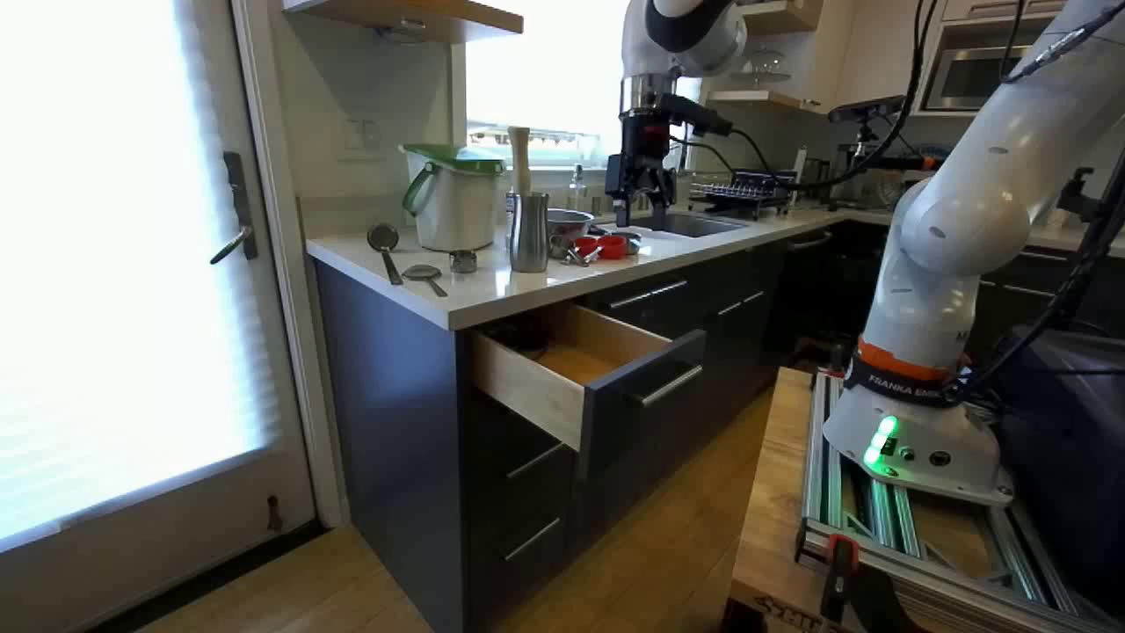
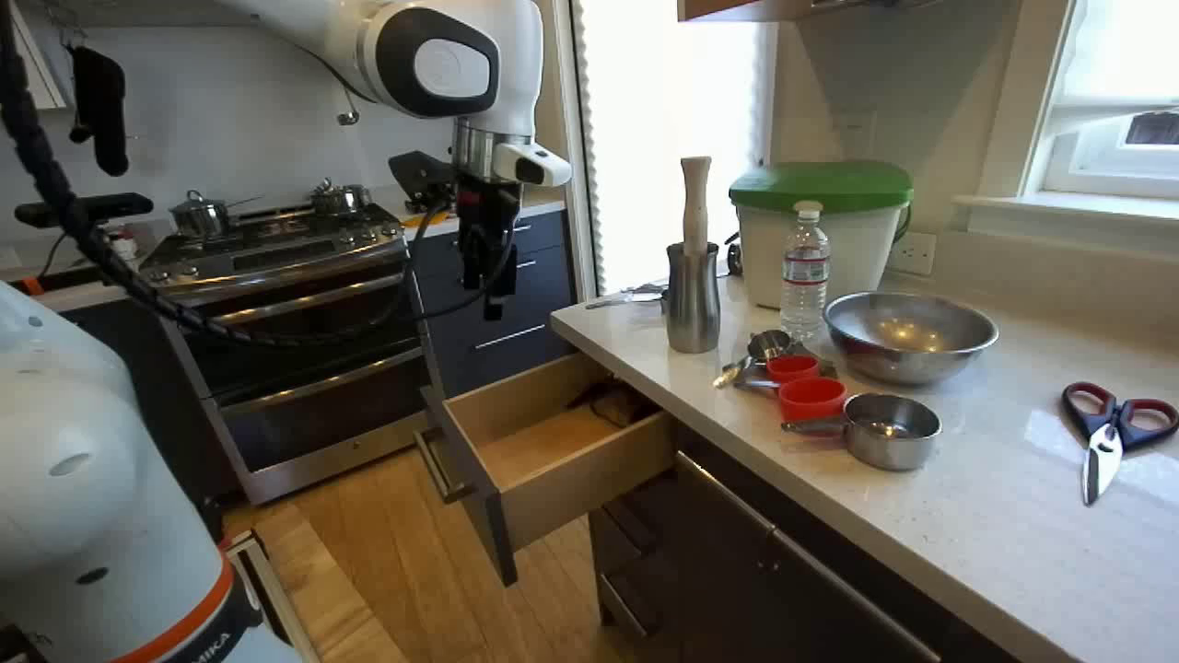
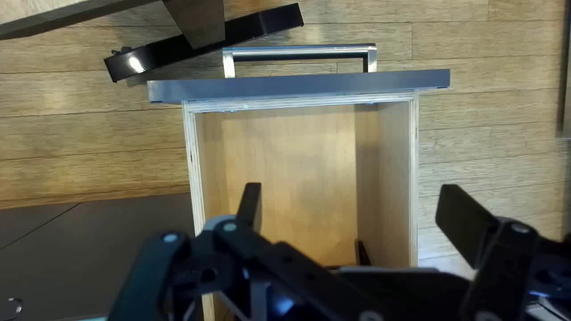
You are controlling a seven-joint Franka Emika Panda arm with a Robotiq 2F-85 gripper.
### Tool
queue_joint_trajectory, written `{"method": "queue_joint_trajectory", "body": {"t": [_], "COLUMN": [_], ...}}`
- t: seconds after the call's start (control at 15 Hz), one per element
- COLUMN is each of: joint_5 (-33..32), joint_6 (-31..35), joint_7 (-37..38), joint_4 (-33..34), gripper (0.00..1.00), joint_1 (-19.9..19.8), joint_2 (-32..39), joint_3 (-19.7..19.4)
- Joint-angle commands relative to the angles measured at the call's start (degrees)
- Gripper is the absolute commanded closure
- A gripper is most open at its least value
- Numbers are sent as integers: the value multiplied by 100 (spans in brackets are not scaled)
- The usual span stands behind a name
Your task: Unstack the measuring cups
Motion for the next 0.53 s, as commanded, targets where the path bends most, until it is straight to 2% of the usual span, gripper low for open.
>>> {"method": "queue_joint_trajectory", "body": {"t": [0.0, 0.47], "joint_5": [5, 11], "joint_6": [-11, 24], "joint_7": [-6, 39], "joint_4": [8, 143], "gripper": [0, 0], "joint_1": [-22, 12], "joint_2": [2, 80], "joint_3": [18, 68]}}
